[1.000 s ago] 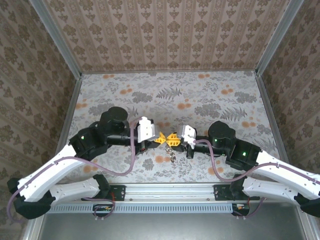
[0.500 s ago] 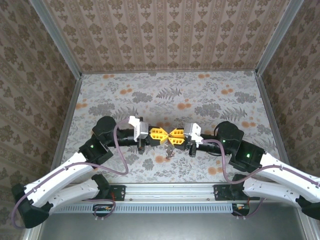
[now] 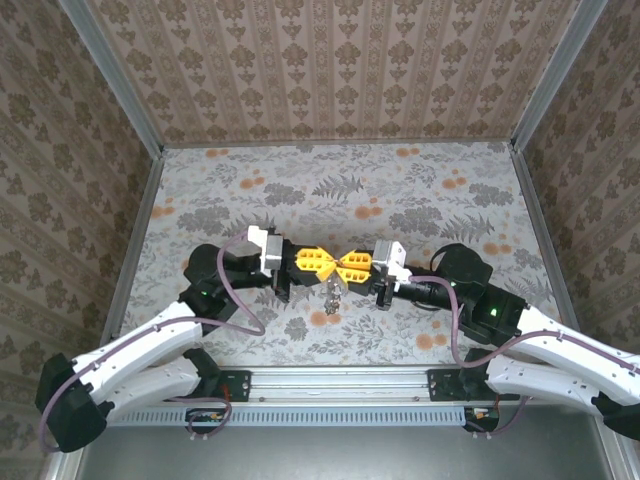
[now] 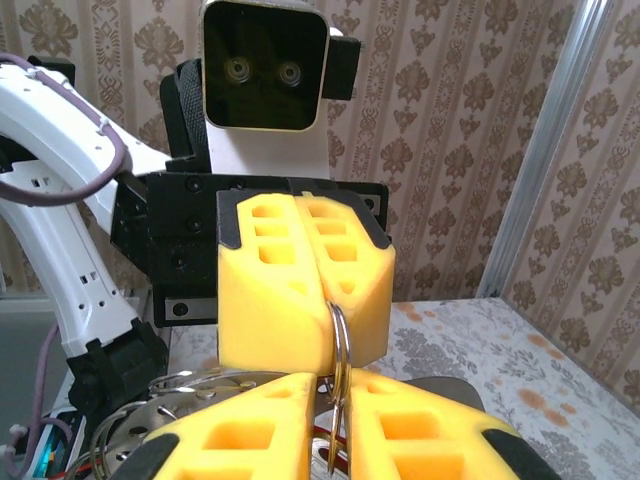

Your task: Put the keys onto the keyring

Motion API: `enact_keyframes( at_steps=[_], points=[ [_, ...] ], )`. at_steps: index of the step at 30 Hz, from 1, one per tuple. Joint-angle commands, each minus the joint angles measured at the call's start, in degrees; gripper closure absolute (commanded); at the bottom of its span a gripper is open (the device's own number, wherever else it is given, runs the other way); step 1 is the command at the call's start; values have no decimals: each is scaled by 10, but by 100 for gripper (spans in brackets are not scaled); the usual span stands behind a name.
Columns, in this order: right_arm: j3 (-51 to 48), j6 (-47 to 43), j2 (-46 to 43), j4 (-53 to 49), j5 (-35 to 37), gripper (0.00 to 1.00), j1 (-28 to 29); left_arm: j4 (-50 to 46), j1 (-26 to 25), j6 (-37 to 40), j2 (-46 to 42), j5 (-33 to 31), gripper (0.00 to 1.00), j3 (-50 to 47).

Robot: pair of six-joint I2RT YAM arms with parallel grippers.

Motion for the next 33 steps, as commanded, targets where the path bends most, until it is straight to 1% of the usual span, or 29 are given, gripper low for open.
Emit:
enact_keyframes(
  at_steps=[1, 2, 4, 6, 7, 8, 9, 10, 12, 13, 15, 17, 19, 24, 28, 33],
  points=[
    [-11, 0, 5, 7, -23, 87, 6, 98, 3, -58, 10, 10, 100, 2],
    [-10, -1, 2, 6, -23, 90, 6, 82, 3, -59, 12, 15, 100, 5],
    [-6, -4, -2, -3, -21, 94, 6, 11, 3, -44, 5, 21, 100, 20],
    [5, -8, -5, -29, -16, 98, 5, -140, -4, 20, -17, 12, 100, 55],
    [10, -11, -5, -41, -15, 99, 6, -230, -13, 65, -28, -6, 100, 77],
    [15, -14, -5, -51, -10, 100, 6, -344, -29, 124, -38, -36, 100, 112],
    [19, -14, -5, -61, -1, 100, 5, -448, -46, 177, -43, -70, 97, 149],
    [22, -17, -5, -70, 7, 100, 5, -521, -57, 211, -43, -105, 90, 179],
    [27, -25, -5, -88, 23, 100, 4, -651, -72, 261, -37, -155, 76, 241],
    [29, -27, -5, -94, 29, 100, 4, -696, -76, 276, -31, -174, 72, 266],
    [32, -32, -3, -103, 35, 100, 3, -779, -89, 306, -16, -212, 69, 318],
    [33, -33, -1, -106, 36, 100, 3, -838, -100, 327, 4, -239, 69, 358],
    [34, -33, 0, -107, 36, 100, 3, -871, -109, 343, 23, -254, 68, 384],
    [35, -35, 0, -109, 20, 100, 3, -854, -109, 348, 33, -228, 67, 377],
    [38, -37, 5, -115, 10, 100, 3, -860, -111, 350, 51, -232, 67, 383],
    [39, -38, 9, -117, 7, 100, 3, -874, -111, 355, 67, -234, 74, 399]
  ],
)
